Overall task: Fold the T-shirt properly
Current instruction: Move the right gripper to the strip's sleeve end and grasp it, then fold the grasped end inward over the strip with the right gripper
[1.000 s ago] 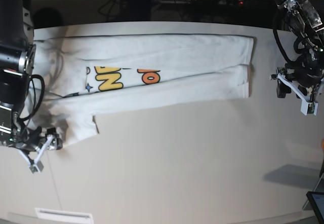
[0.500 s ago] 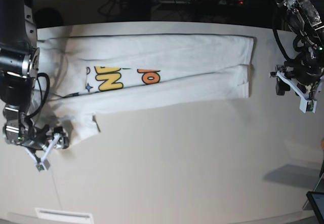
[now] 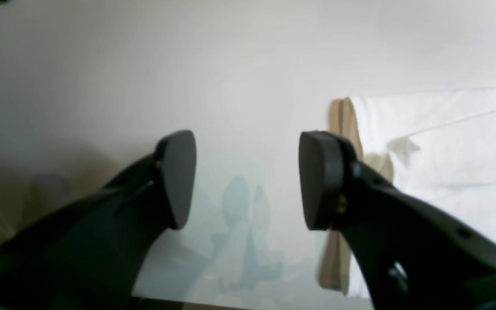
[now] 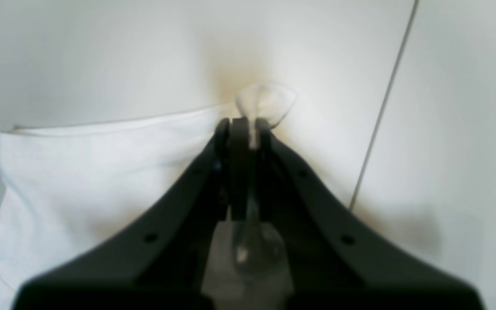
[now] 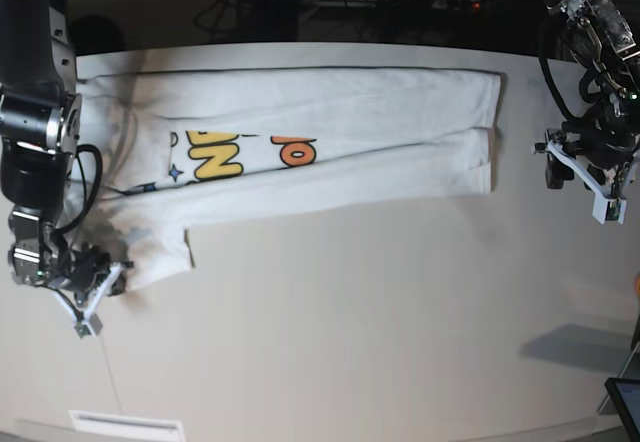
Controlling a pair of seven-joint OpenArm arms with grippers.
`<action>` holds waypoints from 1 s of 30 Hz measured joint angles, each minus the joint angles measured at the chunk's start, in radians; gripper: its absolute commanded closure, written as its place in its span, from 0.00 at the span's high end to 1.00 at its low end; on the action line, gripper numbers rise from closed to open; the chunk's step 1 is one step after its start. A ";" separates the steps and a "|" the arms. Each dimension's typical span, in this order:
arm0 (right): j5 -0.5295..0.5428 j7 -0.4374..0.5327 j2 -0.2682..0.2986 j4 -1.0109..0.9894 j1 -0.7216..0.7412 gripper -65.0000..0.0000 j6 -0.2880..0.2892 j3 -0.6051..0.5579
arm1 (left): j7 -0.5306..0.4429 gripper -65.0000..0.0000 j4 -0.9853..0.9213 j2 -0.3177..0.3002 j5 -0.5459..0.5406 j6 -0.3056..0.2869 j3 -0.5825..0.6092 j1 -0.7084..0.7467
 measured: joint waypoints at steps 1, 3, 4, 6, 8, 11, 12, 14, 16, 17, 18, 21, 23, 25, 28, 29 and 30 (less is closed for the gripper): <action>0.000 -0.007 0.000 0.000 0.002 0.00 0.000 0.000 | 0.000 0.58 0.000 0.000 0.000 0.000 0.000 0.000; 0.003 -0.016 0.000 0.001 0.002 0.00 0.002 0.001 | 0.000 0.58 0.000 0.000 0.000 0.000 0.000 0.000; 0.004 -0.030 0.001 0.009 0.002 0.00 0.005 0.001 | 0.000 0.58 0.000 0.000 0.000 0.000 0.000 0.000; 0.001 -0.092 0.002 0.053 -0.009 0.00 0.008 0.001 | 0.000 0.58 0.000 0.001 0.000 0.000 0.000 0.000; -0.001 -0.121 0.002 0.124 -0.046 0.00 0.008 0.001 | 0.001 0.58 0.000 0.001 0.000 0.000 0.000 -0.002; -0.006 -0.198 -0.001 0.283 -0.122 0.00 0.008 0.002 | 0.001 0.58 0.000 0.001 0.000 0.000 0.001 -0.004; -0.016 -0.235 -0.004 0.337 -0.146 0.00 0.008 0.001 | 0.001 0.58 0.000 0.001 0.000 0.000 0.001 -0.005; -0.016 -0.279 -0.005 0.426 -0.188 0.00 0.011 0.003 | 0.000 0.58 -0.001 0.000 0.000 0.000 0.002 -0.005; -0.018 -0.318 -0.010 0.509 -0.226 0.00 0.011 0.003 | 0.000 0.58 -0.002 0.001 0.000 0.000 0.002 -0.005; -0.016 -0.343 -0.015 0.548 -0.241 0.00 0.011 0.003 | 0.000 0.58 -0.002 0.001 0.000 0.000 0.002 -0.005; -0.014 -0.365 -0.018 0.583 -0.252 0.00 0.011 0.003 | 0.000 0.58 -0.002 0.001 0.000 0.000 0.002 -0.005; -0.011 -0.437 -0.021 0.692 -0.288 0.00 0.012 0.002 | 0.001 0.58 -0.002 0.000 0.001 0.000 0.002 -0.004; -0.013 -0.467 -0.018 0.772 -0.322 0.00 0.011 0.003 | 0.000 0.58 -0.002 0.001 0.000 0.000 0.002 -0.005; -0.011 -0.512 -0.018 0.852 -0.364 0.00 0.009 0.004 | 0.000 0.58 -0.002 0.001 -0.002 0.000 0.002 -0.005; -0.006 -0.580 -0.020 0.947 -0.414 0.00 0.010 0.003 | 0.000 0.58 -0.002 0.001 0.000 0.000 0.002 -0.005; -0.006 -0.592 -0.020 0.973 -0.427 0.00 0.010 0.003 | 0.001 0.58 -0.002 0.000 0.000 0.000 0.002 -0.005; -0.006 -0.595 -0.020 1.001 -0.445 0.00 0.008 0.003 | 0.000 0.58 -0.002 0.001 0.000 0.000 0.002 -0.005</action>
